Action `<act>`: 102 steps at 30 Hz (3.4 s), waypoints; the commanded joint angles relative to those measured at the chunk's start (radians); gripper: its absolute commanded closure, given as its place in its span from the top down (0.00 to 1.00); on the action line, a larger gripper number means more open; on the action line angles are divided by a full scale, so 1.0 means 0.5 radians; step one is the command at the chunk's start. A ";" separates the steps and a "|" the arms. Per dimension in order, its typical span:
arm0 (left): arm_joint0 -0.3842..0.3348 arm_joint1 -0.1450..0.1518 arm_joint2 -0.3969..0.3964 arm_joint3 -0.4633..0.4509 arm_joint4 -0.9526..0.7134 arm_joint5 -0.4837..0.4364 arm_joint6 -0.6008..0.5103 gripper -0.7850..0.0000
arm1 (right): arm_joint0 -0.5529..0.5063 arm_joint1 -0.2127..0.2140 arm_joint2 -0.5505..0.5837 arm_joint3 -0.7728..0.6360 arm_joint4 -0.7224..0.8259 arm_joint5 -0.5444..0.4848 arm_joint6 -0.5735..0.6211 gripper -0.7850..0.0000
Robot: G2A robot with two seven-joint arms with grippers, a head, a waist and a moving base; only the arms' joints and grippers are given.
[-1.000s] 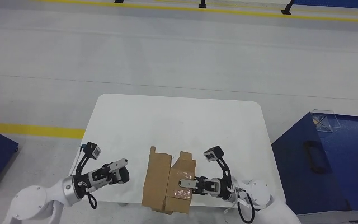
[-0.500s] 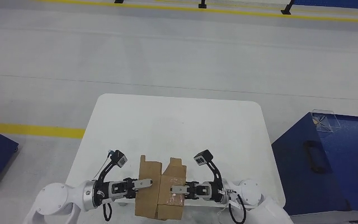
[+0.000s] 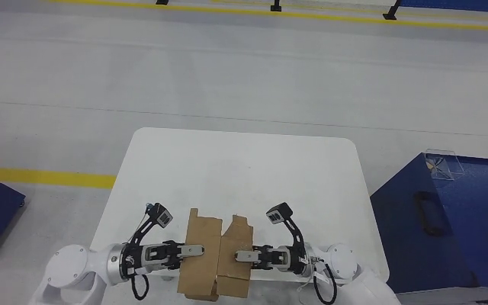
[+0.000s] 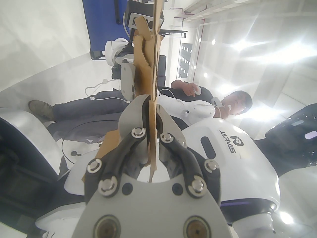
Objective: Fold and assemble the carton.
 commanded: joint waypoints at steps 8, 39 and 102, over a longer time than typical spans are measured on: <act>0.028 -0.040 0.073 0.018 -0.330 -0.175 0.397 0.00 | -0.094 0.018 0.238 -0.158 -0.365 -0.462 -0.350 1.00; -0.176 -0.268 0.771 0.548 -1.267 -0.901 0.600 0.00 | -0.234 -0.140 0.187 -0.219 -1.915 -0.828 -1.644 0.00; -0.374 -0.190 0.483 0.654 -0.458 -0.534 0.347 1.00 | -0.643 0.093 0.708 -1.066 -2.220 -0.094 -0.358 0.00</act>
